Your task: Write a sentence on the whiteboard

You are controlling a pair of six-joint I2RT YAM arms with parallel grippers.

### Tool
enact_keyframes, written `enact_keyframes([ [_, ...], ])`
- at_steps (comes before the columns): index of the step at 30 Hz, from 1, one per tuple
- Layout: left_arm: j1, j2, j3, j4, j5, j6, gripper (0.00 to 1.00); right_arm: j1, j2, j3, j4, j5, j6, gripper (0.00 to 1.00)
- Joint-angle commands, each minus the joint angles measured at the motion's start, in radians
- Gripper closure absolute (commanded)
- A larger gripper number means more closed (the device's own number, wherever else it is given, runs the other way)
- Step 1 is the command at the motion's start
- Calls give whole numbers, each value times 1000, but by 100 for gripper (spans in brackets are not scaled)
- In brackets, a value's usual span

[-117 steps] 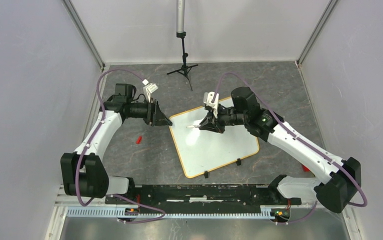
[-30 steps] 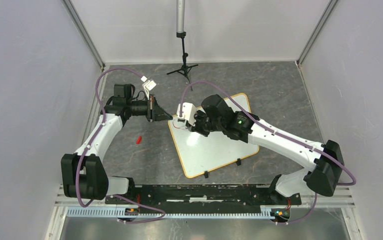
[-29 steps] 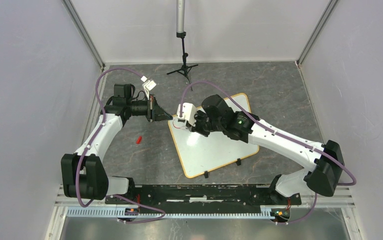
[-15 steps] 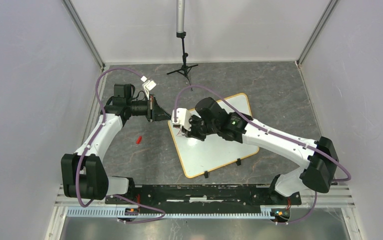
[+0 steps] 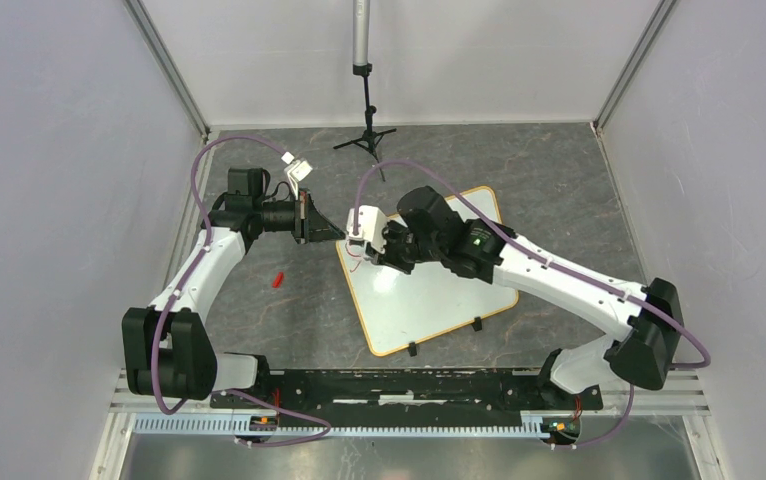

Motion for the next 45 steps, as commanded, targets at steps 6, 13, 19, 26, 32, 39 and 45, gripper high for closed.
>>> enact_keyframes([
  [6,3,-23,-4,26,6,-41,97,-16,-41,15,43,75,-2,100],
  [13,2,-25,-4,27,4,-41,97,-15,-16,14,43,92,-10,100],
  [19,2,-17,-1,27,2,-43,98,-26,-22,-9,35,115,-21,100],
  [26,2,-21,-2,27,0,-44,98,-69,-28,-27,15,115,-26,100],
  [32,3,-17,-1,27,0,-44,97,-85,-66,-42,1,118,-31,100],
  [39,3,-17,-2,27,0,-44,97,-84,-77,-16,9,52,-19,100],
  [45,2,-21,-2,27,2,-41,97,-85,-80,3,39,14,-4,100],
])
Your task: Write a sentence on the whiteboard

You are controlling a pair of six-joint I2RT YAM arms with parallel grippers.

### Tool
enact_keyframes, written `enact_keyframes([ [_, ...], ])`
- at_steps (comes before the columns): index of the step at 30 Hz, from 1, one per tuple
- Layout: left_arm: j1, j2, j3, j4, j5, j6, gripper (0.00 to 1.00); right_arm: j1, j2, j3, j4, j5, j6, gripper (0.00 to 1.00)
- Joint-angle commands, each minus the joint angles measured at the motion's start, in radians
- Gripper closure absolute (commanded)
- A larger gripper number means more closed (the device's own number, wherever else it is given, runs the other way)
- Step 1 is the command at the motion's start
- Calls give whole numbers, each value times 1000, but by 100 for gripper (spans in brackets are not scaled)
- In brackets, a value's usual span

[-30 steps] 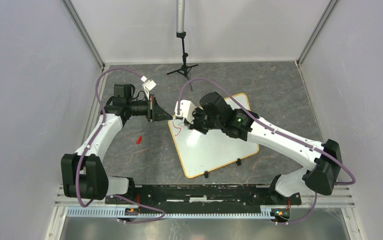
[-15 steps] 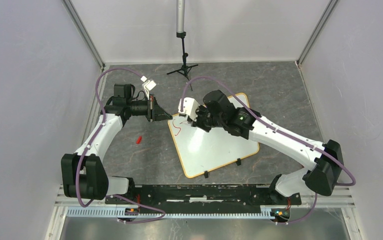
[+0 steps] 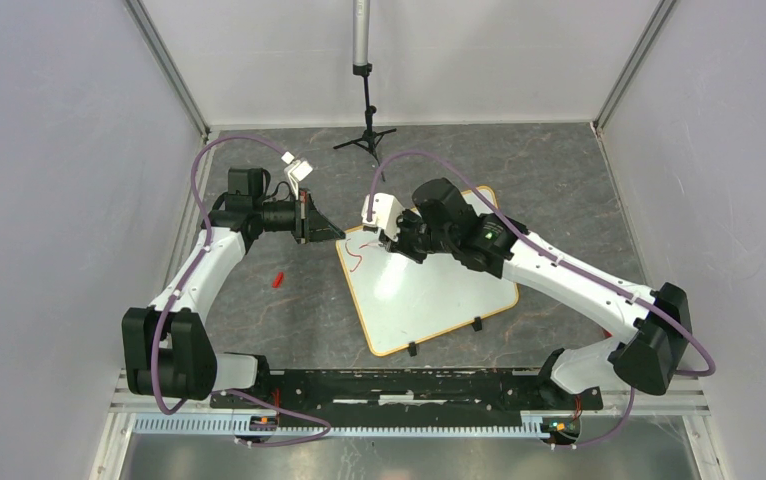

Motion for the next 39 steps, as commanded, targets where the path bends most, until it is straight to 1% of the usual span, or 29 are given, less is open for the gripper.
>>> enact_keyframes([
  [1,1,-22,-2,25,15,-41,98,-3,-26,39,41,-28,9,100],
  [7,2,-25,-2,25,15,-39,98,-2,6,54,61,6,6,100],
  [21,1,-17,-1,25,14,-39,98,-2,37,68,60,19,4,100],
  [39,1,-12,-1,26,8,-36,97,-1,-10,-45,8,-13,1,100],
])
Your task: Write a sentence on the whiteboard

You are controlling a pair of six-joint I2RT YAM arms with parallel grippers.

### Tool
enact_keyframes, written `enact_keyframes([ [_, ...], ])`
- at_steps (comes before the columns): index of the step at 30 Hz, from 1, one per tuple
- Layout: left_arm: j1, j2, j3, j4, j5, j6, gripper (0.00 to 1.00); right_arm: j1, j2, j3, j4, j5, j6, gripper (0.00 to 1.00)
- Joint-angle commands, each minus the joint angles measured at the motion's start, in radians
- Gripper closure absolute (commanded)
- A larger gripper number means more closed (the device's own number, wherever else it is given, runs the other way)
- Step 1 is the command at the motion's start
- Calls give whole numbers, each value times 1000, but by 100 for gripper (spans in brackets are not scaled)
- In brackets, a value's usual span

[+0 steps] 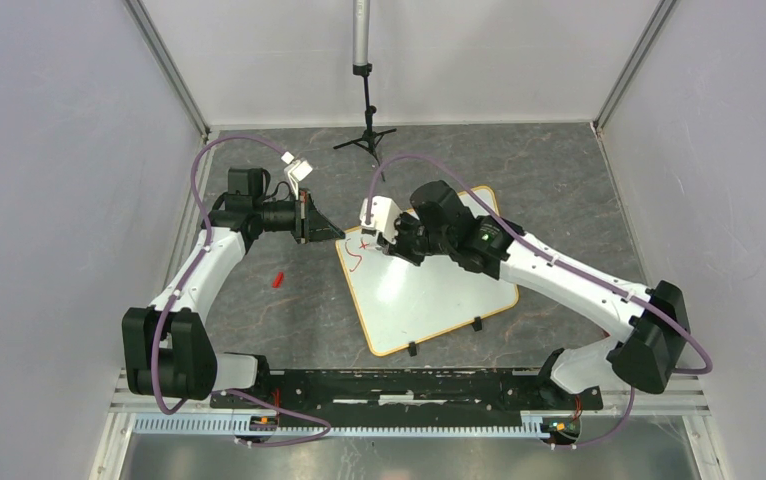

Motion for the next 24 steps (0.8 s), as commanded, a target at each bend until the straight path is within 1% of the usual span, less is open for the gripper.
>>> enact_keyframes([
  [1,2,-11,-1,25,12,-36,98,-2,-31,-41,-26,-1,-1,100],
  [6,2,-12,-4,25,10,-34,97,0,-42,-63,-44,-17,-7,100],
  [13,2,-16,-5,25,11,-34,97,0,-55,-61,-52,0,-22,100],
  [19,1,-19,-9,25,10,-30,98,-5,-65,-31,-55,33,-24,100],
  [24,1,-16,-8,26,9,-30,98,-8,-70,1,-35,4,-8,100],
])
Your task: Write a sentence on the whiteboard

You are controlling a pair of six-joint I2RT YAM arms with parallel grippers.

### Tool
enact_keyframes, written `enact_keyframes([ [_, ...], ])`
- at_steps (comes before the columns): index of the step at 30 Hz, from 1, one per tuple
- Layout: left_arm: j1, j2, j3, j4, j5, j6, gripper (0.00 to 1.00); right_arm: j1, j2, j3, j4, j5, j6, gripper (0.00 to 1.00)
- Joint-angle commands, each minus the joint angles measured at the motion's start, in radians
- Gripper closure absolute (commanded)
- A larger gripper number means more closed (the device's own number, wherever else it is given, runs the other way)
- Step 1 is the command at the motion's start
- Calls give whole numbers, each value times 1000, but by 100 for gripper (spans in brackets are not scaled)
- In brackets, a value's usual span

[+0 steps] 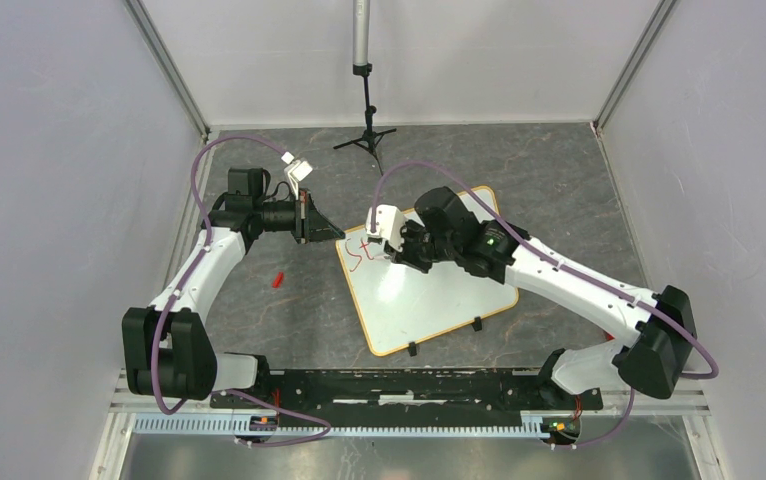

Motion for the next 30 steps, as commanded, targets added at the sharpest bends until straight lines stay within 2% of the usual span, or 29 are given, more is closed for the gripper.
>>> enact_keyframes([
  [1,0,-15,-6,24,11,-32,97,-8,-33,57,23,3,9,100],
  [9,-1,-18,-6,24,10,-32,98,-18,-62,46,42,26,6,100],
  [30,-6,-19,-7,24,11,-29,97,-20,3,84,77,33,1,100],
])
